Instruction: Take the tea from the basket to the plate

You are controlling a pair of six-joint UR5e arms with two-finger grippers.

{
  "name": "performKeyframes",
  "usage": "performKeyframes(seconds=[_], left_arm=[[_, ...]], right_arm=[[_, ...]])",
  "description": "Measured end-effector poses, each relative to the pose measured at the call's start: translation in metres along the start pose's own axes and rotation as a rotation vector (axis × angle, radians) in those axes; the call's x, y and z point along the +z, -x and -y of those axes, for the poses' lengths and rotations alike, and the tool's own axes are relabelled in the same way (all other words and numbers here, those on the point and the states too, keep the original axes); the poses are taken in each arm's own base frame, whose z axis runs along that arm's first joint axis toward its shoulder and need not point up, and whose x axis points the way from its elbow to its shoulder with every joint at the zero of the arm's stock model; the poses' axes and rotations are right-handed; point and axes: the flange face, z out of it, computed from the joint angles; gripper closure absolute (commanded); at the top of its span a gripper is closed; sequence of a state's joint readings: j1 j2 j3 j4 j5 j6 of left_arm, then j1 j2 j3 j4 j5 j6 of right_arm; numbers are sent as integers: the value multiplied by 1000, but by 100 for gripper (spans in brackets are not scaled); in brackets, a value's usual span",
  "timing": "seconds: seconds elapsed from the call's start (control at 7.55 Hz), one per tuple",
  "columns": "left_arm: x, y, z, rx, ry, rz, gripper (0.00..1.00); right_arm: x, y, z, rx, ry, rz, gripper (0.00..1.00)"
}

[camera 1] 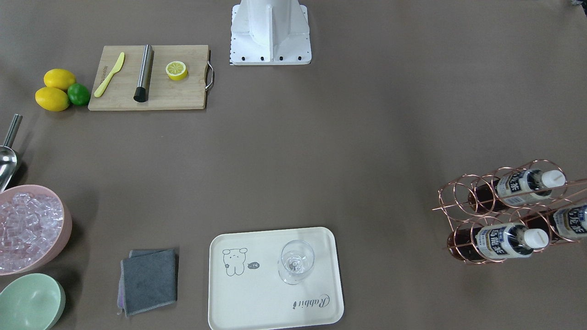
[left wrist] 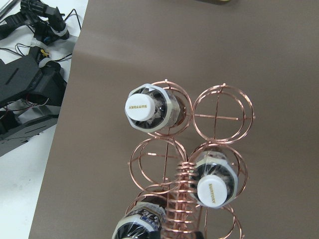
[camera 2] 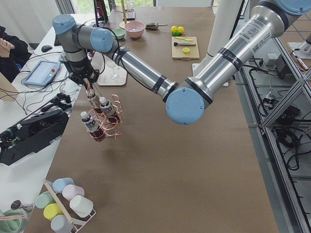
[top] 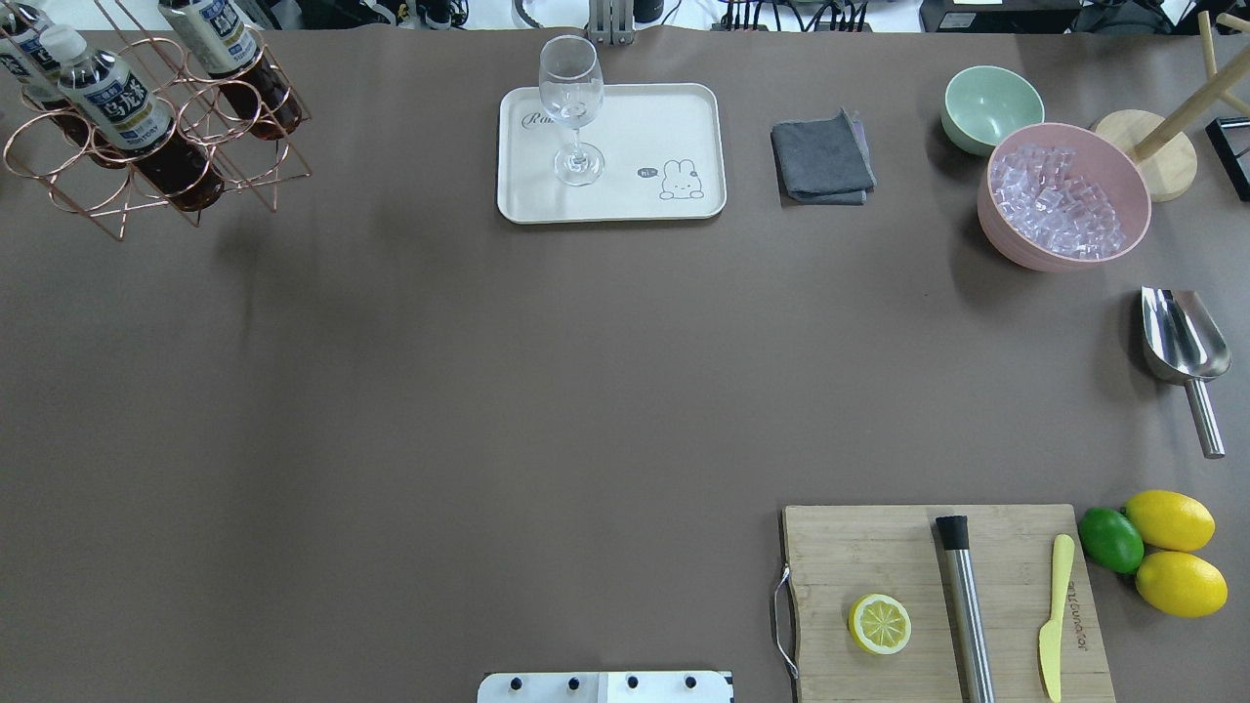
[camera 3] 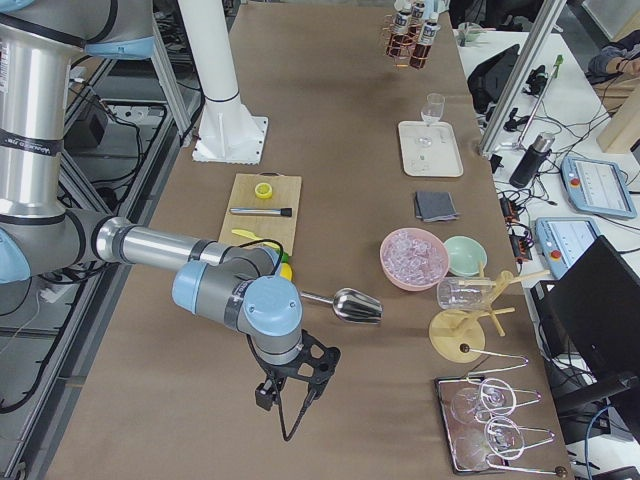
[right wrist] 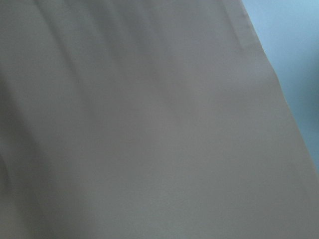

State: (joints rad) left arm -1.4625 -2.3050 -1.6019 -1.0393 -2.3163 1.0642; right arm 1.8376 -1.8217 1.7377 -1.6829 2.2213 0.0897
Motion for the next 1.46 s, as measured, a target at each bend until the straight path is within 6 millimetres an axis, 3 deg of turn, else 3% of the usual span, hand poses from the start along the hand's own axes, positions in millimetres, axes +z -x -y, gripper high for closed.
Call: performKeyframes(seconds=[0.13,0.4,0.66,1.06,1.46], left_arm=[[-26,-28,14,-4,8,40,100],[-43,-74,44,-1,-9,73,100],[-35,-116,81,13,-32,61,100],[-10,-194,140,-24,-63,-1,100],[5,-248,189,-80,-92,-63,100]], right_arm=[[-4,4,0,-5,-6,11,0],[-15,22,-1,-30,-18,35,0],[-23,57,-1,-39,-21,32,0],[-38,109,-8,-66,-32,46,0],[-49,159,-20,-76,-35,59,0]])
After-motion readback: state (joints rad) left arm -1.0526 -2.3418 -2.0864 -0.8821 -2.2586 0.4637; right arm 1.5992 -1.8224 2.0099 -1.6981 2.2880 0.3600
